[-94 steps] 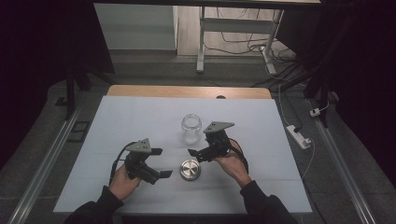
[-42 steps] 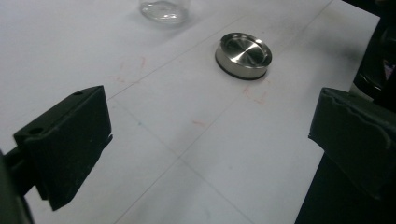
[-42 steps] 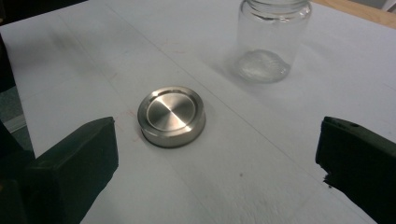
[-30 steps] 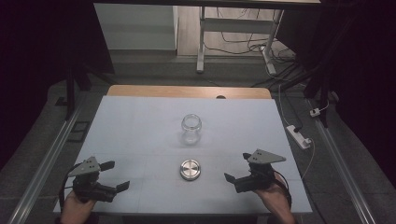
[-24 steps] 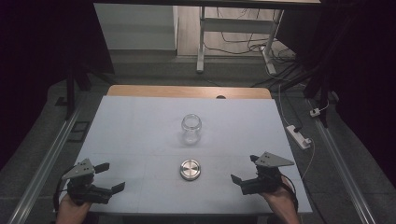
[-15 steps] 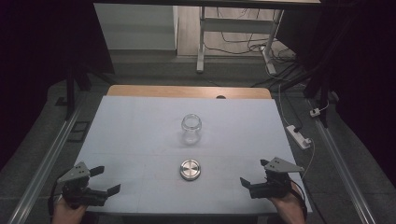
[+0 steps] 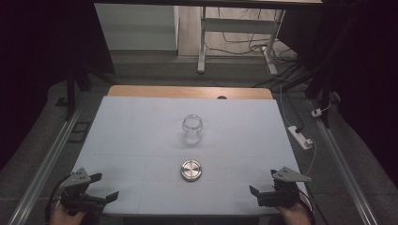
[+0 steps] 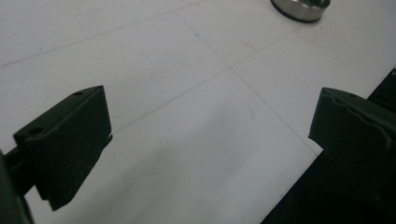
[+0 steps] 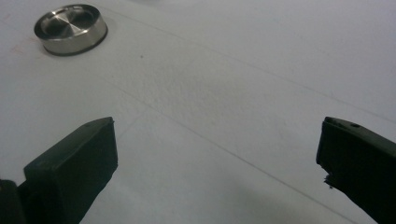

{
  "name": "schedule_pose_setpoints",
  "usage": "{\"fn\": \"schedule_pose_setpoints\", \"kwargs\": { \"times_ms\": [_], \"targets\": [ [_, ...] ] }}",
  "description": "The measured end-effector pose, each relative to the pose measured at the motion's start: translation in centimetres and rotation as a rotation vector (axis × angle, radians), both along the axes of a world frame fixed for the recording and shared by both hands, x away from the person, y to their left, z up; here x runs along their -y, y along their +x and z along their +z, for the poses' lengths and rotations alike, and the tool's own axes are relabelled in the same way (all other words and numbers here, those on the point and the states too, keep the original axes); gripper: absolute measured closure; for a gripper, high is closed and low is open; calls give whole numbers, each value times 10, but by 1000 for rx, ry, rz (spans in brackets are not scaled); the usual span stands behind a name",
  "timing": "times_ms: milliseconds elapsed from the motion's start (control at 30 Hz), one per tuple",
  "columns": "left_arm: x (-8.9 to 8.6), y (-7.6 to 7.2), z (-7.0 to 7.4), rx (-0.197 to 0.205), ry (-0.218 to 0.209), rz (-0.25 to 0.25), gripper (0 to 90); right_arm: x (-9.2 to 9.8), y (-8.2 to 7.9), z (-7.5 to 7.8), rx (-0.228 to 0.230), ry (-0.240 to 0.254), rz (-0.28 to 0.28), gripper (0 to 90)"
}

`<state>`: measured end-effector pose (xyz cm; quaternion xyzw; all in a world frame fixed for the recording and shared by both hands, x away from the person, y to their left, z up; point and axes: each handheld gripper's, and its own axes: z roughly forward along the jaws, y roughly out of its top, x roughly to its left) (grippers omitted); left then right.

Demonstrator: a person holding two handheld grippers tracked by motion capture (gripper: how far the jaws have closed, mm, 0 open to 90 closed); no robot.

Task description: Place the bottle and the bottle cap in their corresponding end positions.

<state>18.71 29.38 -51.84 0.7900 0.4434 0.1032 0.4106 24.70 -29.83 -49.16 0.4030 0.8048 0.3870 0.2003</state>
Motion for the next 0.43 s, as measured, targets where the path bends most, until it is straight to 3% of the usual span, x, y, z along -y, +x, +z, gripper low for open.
{"fn": "schedule_pose_setpoints", "kwargs": {
  "times_ms": [200, 433],
  "targets": [
    [0, -3, -4, -21, 41, 13, 0, 4, -4, -5, -37, -5, -11, 0],
    [-3, -1, -5, -43, 24, 24, 0, 4, -3, -6, -59, -8, -17, 0]
  ]
}}
